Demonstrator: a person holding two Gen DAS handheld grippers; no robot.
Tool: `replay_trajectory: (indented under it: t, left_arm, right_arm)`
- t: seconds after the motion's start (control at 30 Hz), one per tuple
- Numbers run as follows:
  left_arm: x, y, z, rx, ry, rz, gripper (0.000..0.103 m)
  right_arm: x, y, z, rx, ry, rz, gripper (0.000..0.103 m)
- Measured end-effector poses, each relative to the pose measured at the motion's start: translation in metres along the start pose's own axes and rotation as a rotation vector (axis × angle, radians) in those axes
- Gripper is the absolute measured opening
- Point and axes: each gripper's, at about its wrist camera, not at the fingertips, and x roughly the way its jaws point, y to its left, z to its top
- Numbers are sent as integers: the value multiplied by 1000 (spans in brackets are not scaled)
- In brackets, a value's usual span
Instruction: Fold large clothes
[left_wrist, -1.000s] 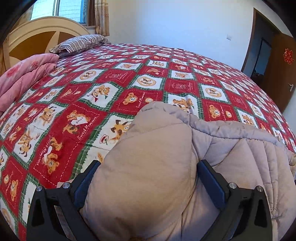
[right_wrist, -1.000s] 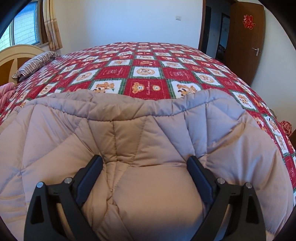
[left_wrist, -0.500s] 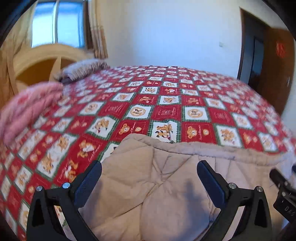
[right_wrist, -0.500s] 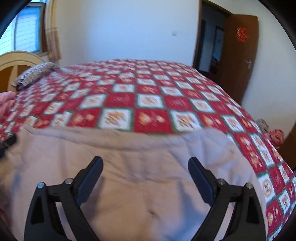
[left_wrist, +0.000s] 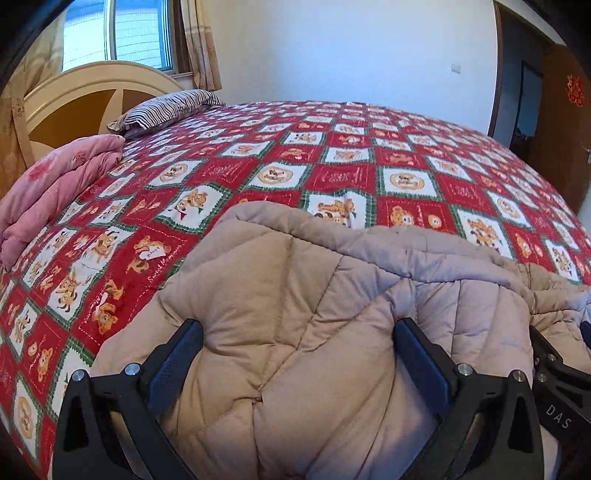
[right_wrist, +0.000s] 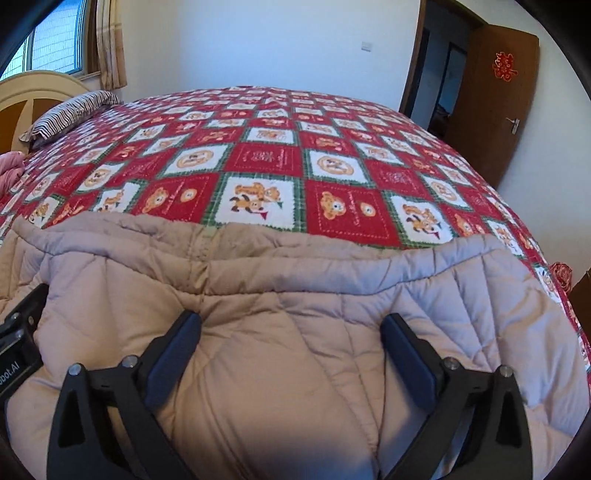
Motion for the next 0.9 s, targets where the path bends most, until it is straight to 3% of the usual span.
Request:
replay_trajectory:
  t: [0.9]
  left_arm:
    - [9,-3,0,9,20,10,102]
  right_arm:
    - [16,7,-1,-27,45,-34,103]
